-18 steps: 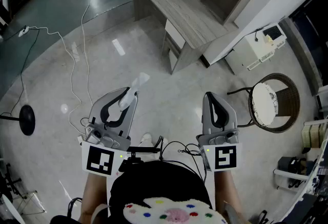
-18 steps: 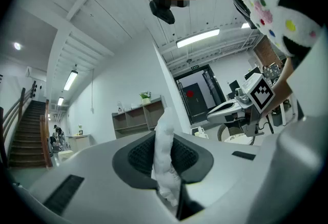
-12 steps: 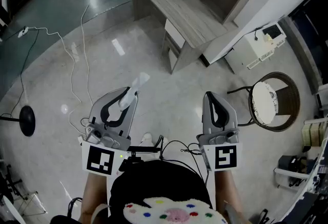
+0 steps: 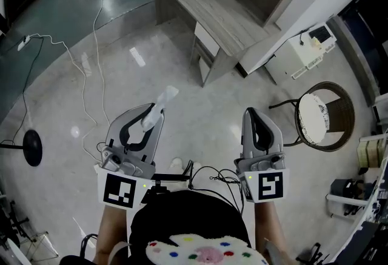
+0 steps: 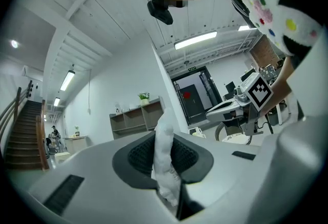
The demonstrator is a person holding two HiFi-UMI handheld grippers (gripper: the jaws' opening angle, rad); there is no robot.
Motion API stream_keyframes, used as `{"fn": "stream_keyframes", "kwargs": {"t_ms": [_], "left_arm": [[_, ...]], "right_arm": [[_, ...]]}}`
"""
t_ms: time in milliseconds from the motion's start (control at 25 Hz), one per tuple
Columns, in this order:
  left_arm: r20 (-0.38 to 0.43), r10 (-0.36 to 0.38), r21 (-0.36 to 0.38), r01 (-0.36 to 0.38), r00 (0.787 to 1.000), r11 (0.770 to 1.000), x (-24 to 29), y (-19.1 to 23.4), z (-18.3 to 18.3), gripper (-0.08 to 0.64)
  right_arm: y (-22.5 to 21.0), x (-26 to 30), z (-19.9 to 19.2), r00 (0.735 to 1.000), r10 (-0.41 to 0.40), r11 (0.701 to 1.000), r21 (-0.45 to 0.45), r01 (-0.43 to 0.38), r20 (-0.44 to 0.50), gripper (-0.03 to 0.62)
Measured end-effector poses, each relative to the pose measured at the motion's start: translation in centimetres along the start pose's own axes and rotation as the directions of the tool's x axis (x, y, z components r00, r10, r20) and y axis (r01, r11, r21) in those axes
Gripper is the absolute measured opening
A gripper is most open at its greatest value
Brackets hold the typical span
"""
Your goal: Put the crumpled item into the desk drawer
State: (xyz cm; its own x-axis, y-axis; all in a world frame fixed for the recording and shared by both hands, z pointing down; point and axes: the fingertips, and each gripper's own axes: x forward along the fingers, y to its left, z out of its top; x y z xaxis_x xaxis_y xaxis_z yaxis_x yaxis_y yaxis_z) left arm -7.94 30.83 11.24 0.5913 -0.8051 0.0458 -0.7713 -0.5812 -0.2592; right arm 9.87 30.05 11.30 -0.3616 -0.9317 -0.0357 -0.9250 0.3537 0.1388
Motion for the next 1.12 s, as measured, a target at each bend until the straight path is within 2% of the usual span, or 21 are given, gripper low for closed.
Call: {"fn": "stream_keyframes", "kwargs": {"t_ms": [200,320,480,840,1120], "left_arm": [[0.01,-0.024,0.02,0.024,1.0,1.0,-1.2,1.0,-0.4,0.052],[0.016,-0.035,0.024,0.034,0.999,0.999,-1.7,1.4,-0.8,0.053],[0.006,-0.034,0.008,0.034,0.999,0.999,-2.5,1.9,-1.5,0.052],[0.034,-0.018,0.015,0.017,0.999,1.0,-2.4,2.9,-1.5,0.052],[0.026,0.029,0.018,-0.03,0.999,0.999,-1.4,5.0,-1.7,0.052]], "right_arm": [[1.8,-0.2,-0.6,1.0,-0.011,1.0,-0.03,0.01,-0.026,0.009],[3.1,-0.1,0.0,1.0,-0.02,1.0,-0.016,0.02,-0.015,0.009],[4.9,-0.5,-0.2,0.999,0.014,0.999,-0.046,-0.016,-0.04,0.009],[5.0,0.6,-0.3,1.0,-0.007,0.998,-0.058,0.005,-0.025,0.009],[4.4,3.7,-0.1,0.999,0.031,0.997,-0.077,-0.032,-0.012,0.009]]}}
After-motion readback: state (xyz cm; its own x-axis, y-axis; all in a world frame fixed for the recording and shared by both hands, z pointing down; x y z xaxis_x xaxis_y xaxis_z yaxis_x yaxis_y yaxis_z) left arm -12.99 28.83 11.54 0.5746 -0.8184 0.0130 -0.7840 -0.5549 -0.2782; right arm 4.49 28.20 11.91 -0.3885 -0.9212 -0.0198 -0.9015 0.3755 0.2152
